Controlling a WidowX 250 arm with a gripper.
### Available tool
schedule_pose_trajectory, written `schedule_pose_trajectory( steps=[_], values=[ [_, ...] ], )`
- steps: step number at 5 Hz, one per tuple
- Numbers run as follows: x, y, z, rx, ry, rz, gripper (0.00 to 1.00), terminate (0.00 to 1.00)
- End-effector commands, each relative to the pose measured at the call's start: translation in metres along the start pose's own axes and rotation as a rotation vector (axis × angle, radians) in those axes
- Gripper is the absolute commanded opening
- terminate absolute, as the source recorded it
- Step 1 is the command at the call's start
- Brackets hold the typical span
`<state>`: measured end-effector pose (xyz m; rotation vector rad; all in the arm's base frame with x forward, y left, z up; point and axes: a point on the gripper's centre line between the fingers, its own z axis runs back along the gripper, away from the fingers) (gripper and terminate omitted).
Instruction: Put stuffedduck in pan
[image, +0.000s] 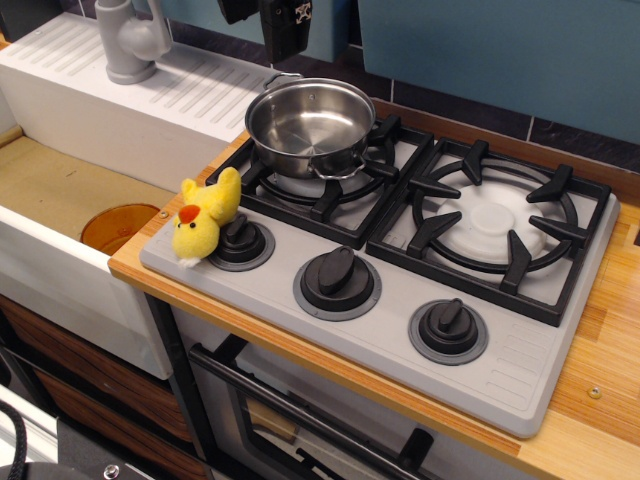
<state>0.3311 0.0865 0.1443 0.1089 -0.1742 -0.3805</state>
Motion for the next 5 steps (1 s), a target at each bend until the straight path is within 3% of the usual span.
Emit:
schedule_pose_trajectory(
  steps=[1, 2, 4, 5],
  values=[
    [0.000, 0.000, 0.000, 0.000, 0.000, 0.000, 1.00, 0.00],
    [-0.020, 0.003, 0.004, 0.008, -0.019, 0.007, 1.00, 0.00],
    [-0.048, -0.012, 0.007, 0.078, -0.040, 0.042, 1.00, 0.00],
    [-0.065, -0.022, -0.004, 0.107, -0.067, 0.053, 1.00, 0.00]
  ],
)
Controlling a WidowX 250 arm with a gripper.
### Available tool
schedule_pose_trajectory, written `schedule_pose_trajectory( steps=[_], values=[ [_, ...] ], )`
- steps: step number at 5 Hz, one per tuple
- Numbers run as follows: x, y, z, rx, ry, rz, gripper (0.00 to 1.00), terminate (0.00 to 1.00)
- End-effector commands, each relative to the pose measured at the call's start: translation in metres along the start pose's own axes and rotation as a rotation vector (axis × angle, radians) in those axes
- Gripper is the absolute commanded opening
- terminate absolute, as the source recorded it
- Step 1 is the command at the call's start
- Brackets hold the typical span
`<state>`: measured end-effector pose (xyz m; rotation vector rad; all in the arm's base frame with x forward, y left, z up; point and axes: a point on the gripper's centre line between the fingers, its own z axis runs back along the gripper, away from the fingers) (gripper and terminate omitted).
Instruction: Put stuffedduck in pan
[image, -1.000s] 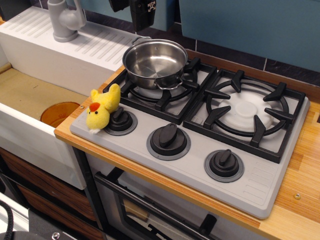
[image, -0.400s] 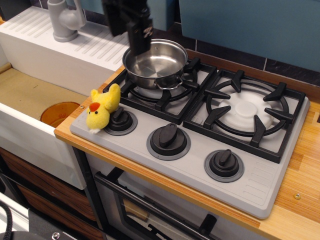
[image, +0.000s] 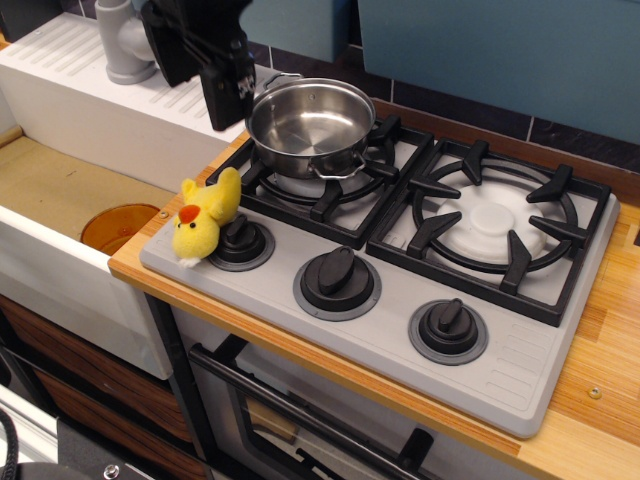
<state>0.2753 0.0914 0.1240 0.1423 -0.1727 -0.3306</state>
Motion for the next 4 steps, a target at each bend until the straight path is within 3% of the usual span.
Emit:
schedule_pose_trajectory(
  steps=[1, 4],
  values=[
    [-0.022, -0.008, -0.010, 0.088, -0.109, -0.002, 1.00, 0.00],
    [-0.038, -0.015, -0.053, 0.100, -0.186, -0.017, 1.00, 0.00]
  ],
)
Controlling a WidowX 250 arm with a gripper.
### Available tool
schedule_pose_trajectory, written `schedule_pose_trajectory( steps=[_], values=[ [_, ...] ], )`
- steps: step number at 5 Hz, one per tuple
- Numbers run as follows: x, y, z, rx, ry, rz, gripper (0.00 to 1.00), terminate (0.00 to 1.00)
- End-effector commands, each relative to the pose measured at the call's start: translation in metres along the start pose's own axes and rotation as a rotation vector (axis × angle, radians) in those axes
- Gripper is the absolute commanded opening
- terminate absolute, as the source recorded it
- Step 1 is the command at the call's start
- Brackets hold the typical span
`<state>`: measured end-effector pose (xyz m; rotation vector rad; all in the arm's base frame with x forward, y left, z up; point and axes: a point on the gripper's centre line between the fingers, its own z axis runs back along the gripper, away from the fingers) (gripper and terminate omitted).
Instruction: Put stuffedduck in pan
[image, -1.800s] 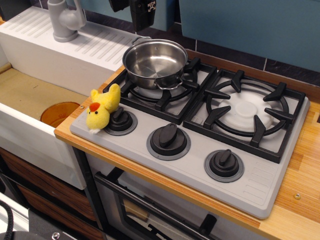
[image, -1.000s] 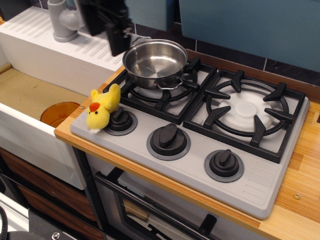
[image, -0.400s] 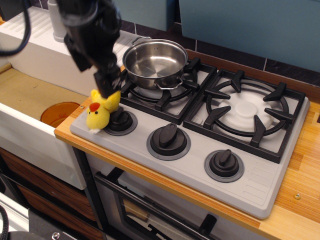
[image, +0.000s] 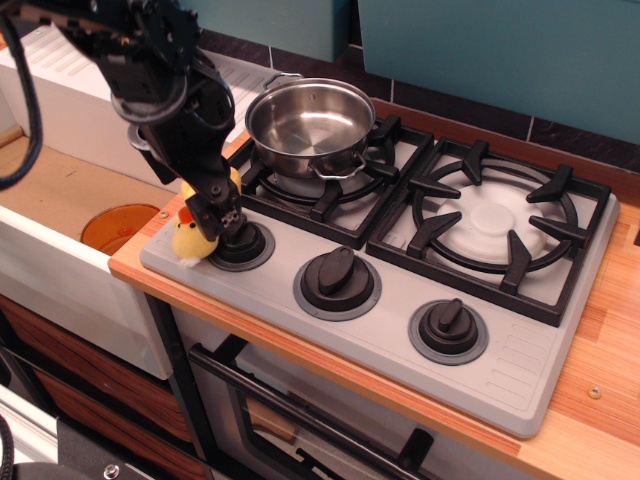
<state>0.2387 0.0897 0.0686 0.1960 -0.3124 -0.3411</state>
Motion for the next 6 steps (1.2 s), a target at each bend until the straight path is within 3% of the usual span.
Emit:
schedule_pose_trajectory(
  steps=[1, 3, 4, 6],
  values=[
    [-0.002, 0.007, -0.023, 0.020, -0.095, -0.010, 1.00, 0.00],
    [-0.007, 0.011, -0.043, -0.008, -0.104, -0.005, 1.00, 0.00],
    [-0.008, 0.008, -0.050, 0.003, -0.083, 0.016, 0.00, 0.00],
    [-0.009, 0.011, -0.041, 0.006, -0.035, 0.018, 0.00, 0.00]
  ],
)
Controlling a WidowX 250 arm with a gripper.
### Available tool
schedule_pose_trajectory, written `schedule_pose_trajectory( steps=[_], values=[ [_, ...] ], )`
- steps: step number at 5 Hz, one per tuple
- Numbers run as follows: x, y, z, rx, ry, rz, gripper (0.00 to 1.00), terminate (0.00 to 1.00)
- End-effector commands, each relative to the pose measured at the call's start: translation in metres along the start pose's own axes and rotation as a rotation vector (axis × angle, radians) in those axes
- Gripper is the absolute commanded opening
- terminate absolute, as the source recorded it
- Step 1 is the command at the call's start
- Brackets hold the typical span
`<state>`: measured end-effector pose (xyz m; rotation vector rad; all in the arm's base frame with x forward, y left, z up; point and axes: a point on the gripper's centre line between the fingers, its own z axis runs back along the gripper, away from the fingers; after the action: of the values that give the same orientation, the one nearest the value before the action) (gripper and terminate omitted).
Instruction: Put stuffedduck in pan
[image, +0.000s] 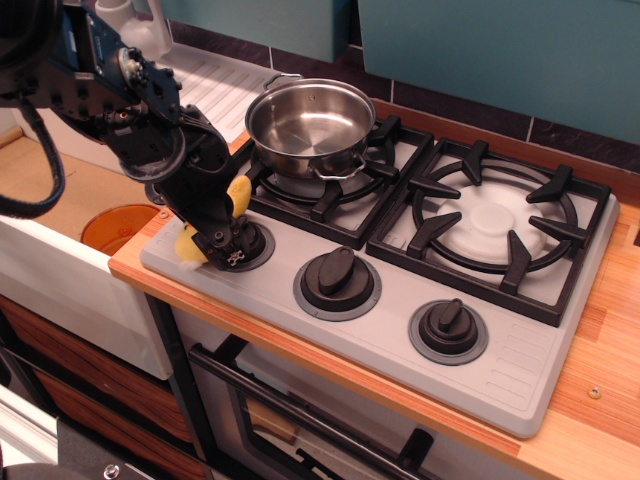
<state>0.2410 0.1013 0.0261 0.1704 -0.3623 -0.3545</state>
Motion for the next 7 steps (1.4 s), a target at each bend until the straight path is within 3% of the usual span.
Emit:
schedule_pose_trajectory(
  steps=[1, 5, 7],
  values=[
    [0.005, 0.012, 0.009, 0.029, 0.040, 0.021, 0.00, 0.00],
    [0.011, 0.028, 0.055, 0.051, 0.150, 0.001, 0.00, 0.00],
    [0.052, 0.038, 0.093, 0.036, 0.177, -0.031, 0.00, 0.00]
  ],
)
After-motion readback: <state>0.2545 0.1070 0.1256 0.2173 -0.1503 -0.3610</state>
